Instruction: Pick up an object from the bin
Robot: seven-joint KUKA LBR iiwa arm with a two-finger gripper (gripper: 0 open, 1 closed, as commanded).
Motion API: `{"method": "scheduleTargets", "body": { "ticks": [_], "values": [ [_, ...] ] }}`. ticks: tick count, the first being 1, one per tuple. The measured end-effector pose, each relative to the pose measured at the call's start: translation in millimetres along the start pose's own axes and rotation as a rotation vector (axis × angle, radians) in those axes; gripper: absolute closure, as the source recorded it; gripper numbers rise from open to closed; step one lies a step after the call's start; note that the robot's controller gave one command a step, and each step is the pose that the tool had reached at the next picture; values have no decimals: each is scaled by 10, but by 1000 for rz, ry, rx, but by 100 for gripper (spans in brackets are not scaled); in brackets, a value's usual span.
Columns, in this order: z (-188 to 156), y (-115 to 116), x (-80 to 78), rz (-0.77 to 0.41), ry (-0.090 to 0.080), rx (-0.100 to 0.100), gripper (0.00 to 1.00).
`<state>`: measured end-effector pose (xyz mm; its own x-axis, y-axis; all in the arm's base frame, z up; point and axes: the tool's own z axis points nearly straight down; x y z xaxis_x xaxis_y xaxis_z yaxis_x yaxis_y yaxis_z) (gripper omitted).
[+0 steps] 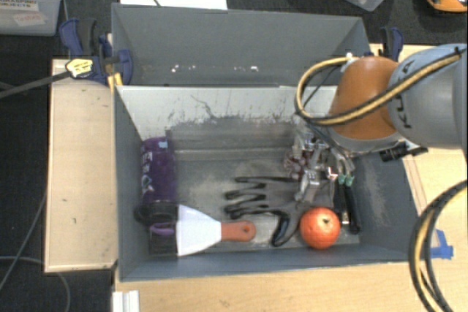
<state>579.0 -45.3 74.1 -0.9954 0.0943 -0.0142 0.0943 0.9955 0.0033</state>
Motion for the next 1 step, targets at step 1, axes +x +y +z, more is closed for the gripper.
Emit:
{"method": "scheduleTargets", "body": {
  "ticks": [1],
  "values": [
    [16, -9, -136, -17, -5, -1, 0]
  ]
}}
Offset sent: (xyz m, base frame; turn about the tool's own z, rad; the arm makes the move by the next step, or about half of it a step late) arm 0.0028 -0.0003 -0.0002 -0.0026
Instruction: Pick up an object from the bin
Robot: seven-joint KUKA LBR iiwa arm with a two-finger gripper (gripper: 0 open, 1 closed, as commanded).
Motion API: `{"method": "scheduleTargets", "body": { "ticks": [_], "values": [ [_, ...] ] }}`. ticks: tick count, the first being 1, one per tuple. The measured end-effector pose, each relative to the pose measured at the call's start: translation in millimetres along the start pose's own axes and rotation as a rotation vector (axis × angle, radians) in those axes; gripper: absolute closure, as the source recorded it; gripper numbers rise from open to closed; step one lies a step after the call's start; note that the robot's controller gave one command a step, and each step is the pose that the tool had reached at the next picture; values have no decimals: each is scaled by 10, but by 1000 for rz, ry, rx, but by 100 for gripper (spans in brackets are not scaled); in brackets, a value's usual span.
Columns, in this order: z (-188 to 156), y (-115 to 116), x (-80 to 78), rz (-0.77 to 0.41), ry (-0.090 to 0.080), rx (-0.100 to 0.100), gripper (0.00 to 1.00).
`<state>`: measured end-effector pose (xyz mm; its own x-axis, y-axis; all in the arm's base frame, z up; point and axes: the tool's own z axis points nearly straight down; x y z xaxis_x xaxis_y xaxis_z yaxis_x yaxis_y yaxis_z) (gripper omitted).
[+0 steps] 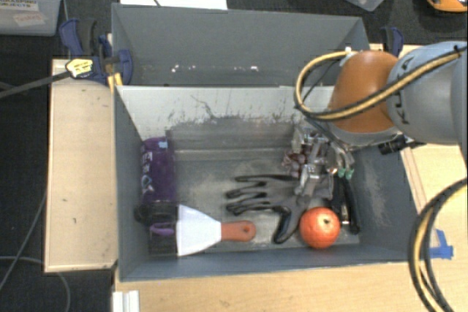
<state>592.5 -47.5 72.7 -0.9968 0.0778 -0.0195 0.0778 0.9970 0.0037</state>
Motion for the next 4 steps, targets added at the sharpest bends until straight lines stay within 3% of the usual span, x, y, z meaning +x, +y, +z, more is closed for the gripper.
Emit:
{"method": "scheduleTargets", "body": {
  "ticks": [1, 2, 3, 4],
  "values": [
    [-40, 12, 83, 12, -3, 0, 0],
    [-23, 7, -2, 2, -4, -1, 0],
    [-54, 18, 53, 9, -7, -2, 100],
    [-56, 18, 53, 8, -7, -2, 100]
  ]
}}
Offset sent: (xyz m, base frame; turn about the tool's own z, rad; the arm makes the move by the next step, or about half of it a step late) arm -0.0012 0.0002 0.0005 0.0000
